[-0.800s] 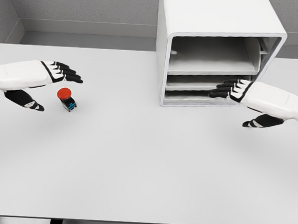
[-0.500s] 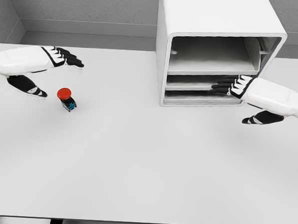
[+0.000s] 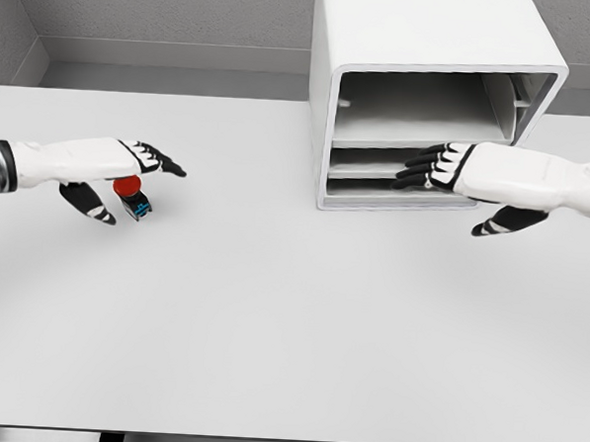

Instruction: Slide open multi-storey tabletop storage cabinets and put open load switch and slide close multi-storey tabletop storage cabinets

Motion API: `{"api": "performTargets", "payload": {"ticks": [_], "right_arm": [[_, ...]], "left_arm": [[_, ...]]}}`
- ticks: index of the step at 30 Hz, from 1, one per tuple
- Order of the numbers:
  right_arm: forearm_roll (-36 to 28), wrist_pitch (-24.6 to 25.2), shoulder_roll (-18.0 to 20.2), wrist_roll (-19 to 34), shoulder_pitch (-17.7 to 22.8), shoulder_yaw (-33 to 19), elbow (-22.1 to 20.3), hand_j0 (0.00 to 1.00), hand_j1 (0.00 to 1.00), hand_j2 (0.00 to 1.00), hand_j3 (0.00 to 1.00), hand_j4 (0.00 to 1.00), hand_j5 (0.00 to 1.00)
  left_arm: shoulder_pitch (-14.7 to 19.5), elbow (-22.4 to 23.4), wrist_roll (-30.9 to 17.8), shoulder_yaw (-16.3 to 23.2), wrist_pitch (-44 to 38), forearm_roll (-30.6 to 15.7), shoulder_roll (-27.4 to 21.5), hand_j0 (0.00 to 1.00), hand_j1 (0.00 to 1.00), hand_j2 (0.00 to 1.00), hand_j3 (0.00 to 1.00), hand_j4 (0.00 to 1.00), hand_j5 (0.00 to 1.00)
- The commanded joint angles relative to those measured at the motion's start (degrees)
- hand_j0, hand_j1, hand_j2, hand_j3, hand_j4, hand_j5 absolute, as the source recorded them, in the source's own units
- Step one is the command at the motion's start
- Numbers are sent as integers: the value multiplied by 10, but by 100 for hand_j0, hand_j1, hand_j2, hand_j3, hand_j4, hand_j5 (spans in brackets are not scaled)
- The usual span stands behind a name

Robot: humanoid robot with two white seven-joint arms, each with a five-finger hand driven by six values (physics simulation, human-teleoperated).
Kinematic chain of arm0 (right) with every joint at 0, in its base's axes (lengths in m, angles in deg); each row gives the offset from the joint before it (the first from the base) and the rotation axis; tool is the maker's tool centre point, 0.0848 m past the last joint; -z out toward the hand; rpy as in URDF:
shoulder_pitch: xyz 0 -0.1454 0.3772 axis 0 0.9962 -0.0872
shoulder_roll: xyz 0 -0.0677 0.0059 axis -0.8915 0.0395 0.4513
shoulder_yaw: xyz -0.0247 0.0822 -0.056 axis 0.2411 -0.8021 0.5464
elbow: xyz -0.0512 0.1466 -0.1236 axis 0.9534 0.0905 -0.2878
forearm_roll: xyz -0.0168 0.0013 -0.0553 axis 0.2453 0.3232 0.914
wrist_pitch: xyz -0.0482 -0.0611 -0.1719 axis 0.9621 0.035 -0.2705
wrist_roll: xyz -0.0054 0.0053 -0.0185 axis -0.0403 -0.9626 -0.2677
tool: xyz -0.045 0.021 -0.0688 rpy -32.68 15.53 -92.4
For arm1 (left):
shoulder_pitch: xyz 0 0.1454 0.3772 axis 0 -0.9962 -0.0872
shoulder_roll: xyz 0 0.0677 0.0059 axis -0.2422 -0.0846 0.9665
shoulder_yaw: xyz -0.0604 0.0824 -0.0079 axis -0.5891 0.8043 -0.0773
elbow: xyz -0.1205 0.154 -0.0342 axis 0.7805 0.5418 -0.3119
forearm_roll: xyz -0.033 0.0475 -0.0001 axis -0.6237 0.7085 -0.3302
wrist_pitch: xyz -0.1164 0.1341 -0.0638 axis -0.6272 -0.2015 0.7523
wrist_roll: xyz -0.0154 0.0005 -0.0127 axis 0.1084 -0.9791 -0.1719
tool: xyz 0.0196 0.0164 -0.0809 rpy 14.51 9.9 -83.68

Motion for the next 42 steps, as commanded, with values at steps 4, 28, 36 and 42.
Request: {"api": "performTargets", "payload": {"ticks": [4, 28, 36, 42], "right_arm": [[-34, 15, -11, 31, -11, 0, 6, 100, 100, 100, 100, 100, 100], [-4, 187, -105, 52, -40, 5, 125, 100, 100, 100, 100, 100, 100], [50, 174, -112, 51, -40, 5, 123, 100, 100, 100, 100, 100, 100], [54, 149, -103, 53, -41, 6, 98, 100, 100, 100, 100, 100, 100]], "left_arm": [[5, 32, 0, 1, -1, -2, 16, 100, 100, 100, 100, 100, 100], [4, 53, 0, 1, -1, 15, 15, 45, 45, 45, 45, 45, 45], [2, -18, 0, -5, -1, -28, -4, 45, 45, 45, 45, 45, 45], [0, -101, 0, -7, -1, -66, -39, 45, 45, 45, 45, 45, 45]]}}
